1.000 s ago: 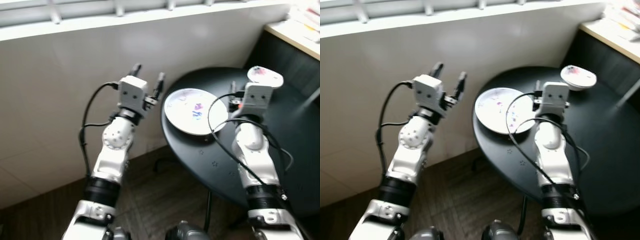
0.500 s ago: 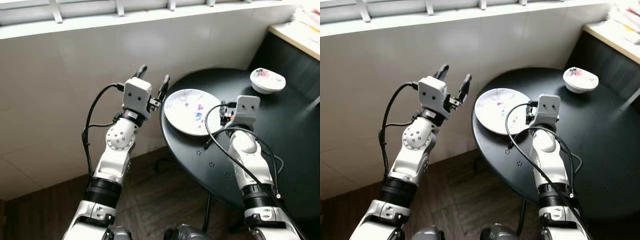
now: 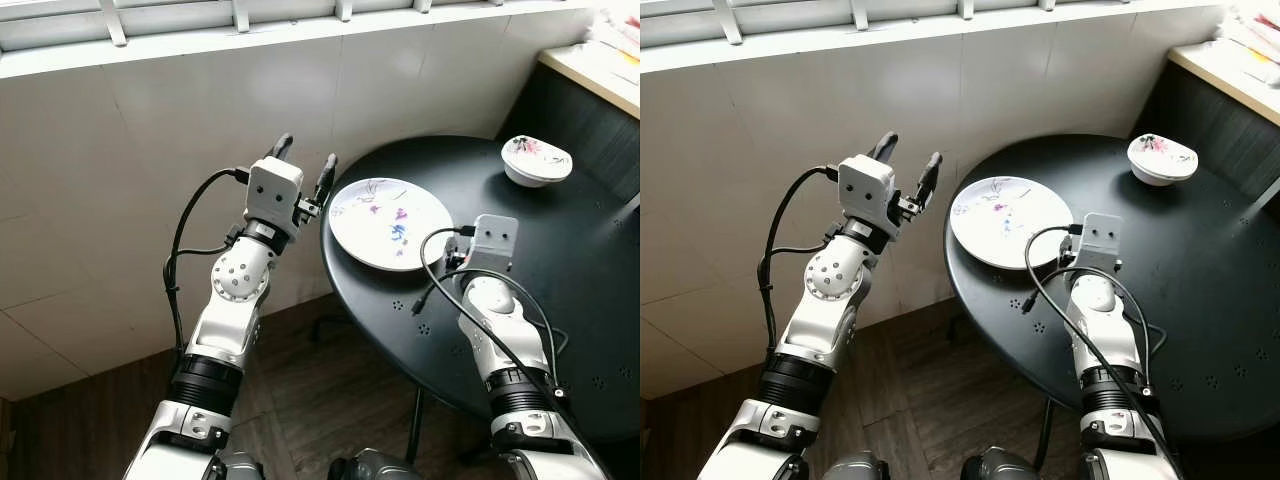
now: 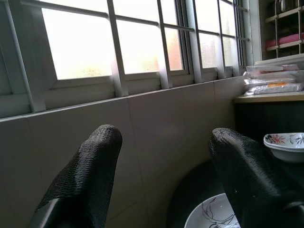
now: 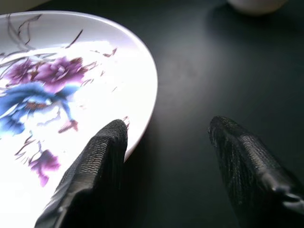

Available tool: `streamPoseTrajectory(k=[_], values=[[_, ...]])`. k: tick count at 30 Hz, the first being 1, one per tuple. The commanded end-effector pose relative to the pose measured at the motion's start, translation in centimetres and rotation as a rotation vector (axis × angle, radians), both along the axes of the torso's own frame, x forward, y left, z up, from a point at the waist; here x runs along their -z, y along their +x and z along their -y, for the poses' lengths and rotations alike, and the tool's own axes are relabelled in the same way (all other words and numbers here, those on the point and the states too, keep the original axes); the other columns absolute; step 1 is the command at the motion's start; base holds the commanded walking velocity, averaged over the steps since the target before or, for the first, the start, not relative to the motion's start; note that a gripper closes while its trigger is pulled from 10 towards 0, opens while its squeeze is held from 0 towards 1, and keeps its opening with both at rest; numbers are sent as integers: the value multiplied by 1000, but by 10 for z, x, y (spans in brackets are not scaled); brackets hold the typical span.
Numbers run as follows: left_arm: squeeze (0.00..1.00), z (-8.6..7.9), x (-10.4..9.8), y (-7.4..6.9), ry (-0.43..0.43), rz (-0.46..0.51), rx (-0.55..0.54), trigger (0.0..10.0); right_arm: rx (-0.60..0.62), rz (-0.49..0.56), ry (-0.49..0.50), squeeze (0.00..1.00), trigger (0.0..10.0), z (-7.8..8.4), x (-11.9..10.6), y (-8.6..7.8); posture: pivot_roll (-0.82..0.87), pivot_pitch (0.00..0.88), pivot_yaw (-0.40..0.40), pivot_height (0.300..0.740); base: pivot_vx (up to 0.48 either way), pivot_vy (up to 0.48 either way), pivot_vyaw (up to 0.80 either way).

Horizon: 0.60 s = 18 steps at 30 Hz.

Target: Kitchen organization

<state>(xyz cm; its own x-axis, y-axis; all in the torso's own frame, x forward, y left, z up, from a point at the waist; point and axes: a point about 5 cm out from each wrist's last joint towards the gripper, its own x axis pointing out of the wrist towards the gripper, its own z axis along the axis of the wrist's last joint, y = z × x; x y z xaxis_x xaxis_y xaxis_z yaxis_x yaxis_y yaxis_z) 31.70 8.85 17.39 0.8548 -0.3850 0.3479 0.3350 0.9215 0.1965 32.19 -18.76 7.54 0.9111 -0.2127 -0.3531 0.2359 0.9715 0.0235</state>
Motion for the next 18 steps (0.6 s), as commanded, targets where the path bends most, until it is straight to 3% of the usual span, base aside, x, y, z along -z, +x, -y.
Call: streamPoseTrajectory(k=[1,9,18], values=[[0,1,-1,2,13,-3,-3,10000,-16,-25,64,0,10000,-5,3,2,14,0,-80,740,0,0,0],[0,2,1,2,18,-14,-5,10000,4,-73,206,0,10000,-2,14,0,11,0,-80,740,0,0,0],[0,3,2,2,18,-21,-4,10000,16,-94,281,0,10000,0,18,0,6,0,-80,740,0,0,0]])
